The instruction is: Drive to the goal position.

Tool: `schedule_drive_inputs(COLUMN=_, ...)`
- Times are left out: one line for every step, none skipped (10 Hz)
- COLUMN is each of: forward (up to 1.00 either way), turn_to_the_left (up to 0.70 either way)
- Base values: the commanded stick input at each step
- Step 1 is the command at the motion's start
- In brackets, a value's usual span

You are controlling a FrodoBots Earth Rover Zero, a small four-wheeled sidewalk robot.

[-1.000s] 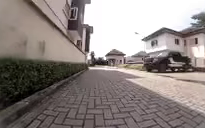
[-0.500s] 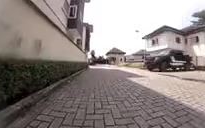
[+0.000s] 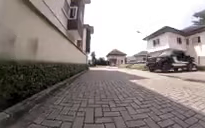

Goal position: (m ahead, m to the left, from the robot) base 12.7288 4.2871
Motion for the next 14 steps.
schedule_drive_inputs(forward=0.5, turn_to_the_left=0.0)
schedule_drive_inputs(forward=0.5, turn_to_the_left=0.0)
schedule_drive_inputs(forward=0.5, turn_to_the_left=0.0)
schedule_drive_inputs(forward=0.5, turn_to_the_left=0.0)
schedule_drive_inputs(forward=0.5, turn_to_the_left=0.0)
schedule_drive_inputs(forward=0.5, turn_to_the_left=0.0)
schedule_drive_inputs(forward=0.5, turn_to_the_left=0.0)
schedule_drive_inputs(forward=0.5, turn_to_the_left=0.0)
schedule_drive_inputs(forward=0.5, turn_to_the_left=0.0)
schedule_drive_inputs(forward=0.5, turn_to_the_left=-0.19)
schedule_drive_inputs(forward=0.5, turn_to_the_left=-0.5)
schedule_drive_inputs(forward=0.5, turn_to_the_left=-0.5)
schedule_drive_inputs(forward=0.5, turn_to_the_left=-0.28)
schedule_drive_inputs(forward=0.5, turn_to_the_left=0.0)
